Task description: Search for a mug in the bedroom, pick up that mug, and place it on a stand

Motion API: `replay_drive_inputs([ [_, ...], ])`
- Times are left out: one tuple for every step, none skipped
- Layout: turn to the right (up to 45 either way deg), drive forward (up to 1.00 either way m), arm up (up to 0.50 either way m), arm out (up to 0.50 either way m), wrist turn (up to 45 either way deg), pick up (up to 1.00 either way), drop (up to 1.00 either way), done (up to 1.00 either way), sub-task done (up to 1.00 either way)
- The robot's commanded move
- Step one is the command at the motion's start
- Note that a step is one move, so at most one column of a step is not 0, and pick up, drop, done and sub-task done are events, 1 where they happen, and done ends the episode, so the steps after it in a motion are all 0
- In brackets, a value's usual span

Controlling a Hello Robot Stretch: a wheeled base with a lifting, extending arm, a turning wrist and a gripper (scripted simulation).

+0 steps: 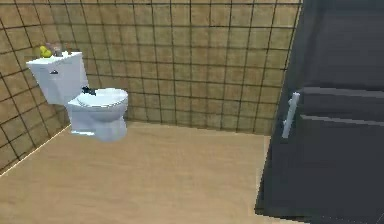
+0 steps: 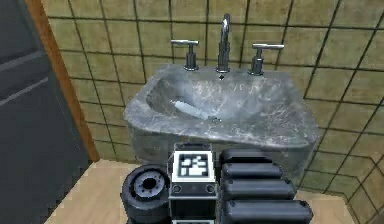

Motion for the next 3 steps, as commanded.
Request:
replay_drive_inputs([
  [0.0, 0.85, 0.00, 0.00, 0.0, 0.00, 0.00, 0.00, 0.00],
  [0.0, 0.20, 0.00, 0.00, 0.0, 0.00, 0.00, 0.00, 0.00],
  [21.0, 0.00, 0.00, 0.00, 0.0, 0.00, 0.00, 0.00, 0.00],
])
